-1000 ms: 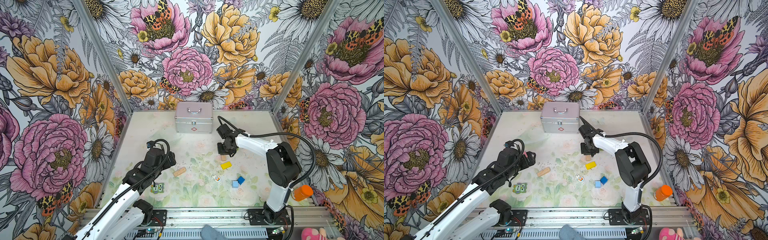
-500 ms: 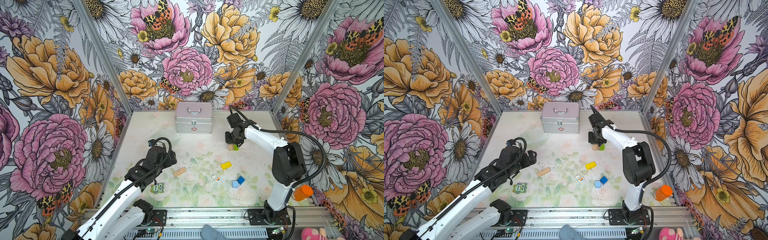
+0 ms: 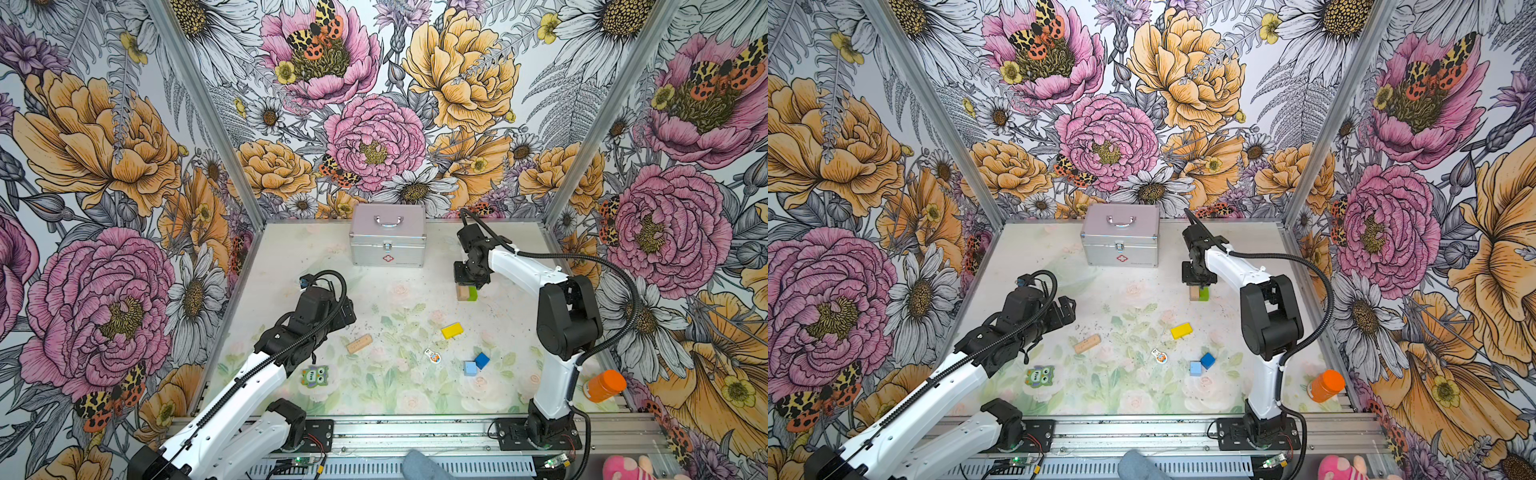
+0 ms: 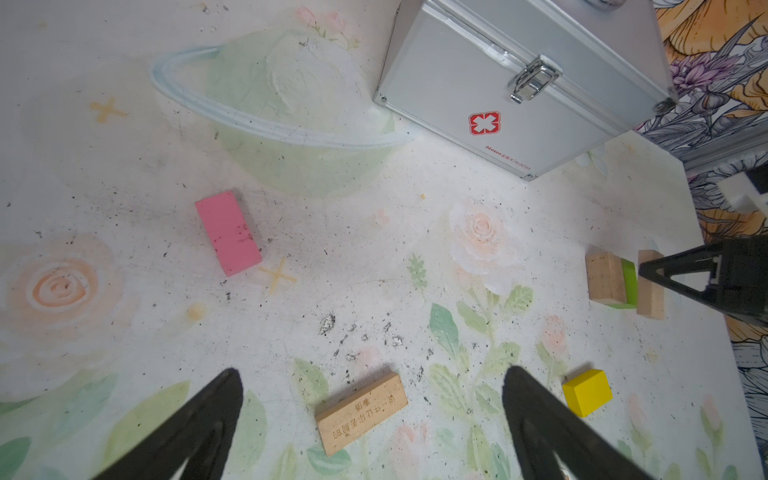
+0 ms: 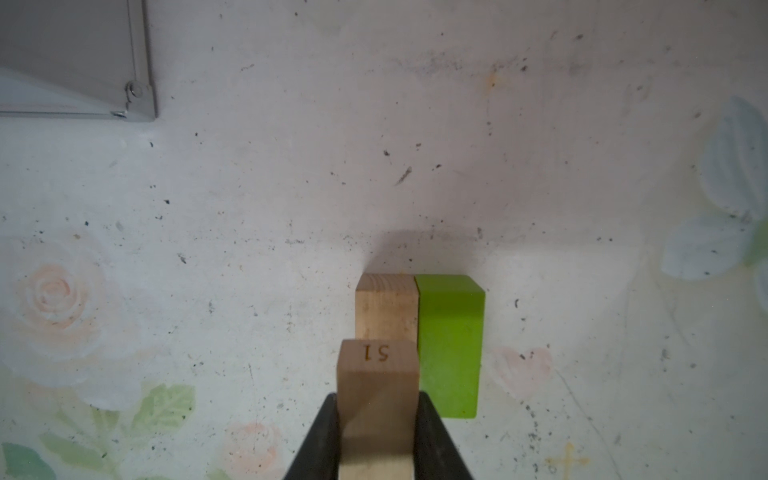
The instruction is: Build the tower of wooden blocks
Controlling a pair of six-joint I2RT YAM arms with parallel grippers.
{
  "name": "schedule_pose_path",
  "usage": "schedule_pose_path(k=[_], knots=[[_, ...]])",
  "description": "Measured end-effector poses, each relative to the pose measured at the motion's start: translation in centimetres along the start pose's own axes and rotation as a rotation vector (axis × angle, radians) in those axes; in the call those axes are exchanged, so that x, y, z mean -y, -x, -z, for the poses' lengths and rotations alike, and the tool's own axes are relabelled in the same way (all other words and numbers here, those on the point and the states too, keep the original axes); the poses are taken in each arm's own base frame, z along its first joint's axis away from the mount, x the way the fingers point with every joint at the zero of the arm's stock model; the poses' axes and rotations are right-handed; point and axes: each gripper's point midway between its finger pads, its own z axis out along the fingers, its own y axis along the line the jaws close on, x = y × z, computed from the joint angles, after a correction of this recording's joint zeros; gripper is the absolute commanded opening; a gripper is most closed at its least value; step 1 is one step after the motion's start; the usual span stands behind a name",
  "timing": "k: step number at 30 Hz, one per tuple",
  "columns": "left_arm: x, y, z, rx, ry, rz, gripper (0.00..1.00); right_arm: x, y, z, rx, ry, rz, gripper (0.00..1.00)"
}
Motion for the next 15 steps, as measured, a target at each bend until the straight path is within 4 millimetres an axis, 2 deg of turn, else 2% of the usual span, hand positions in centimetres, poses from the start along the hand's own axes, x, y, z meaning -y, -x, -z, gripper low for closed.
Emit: schedule_pose_path(k=[15], knots=[[0.33, 0.46, -0.3, 0.004, 0.0, -0.009, 0.99, 0.32, 0.49, -0.96, -0.015, -0.008, 0.015, 0.28]])
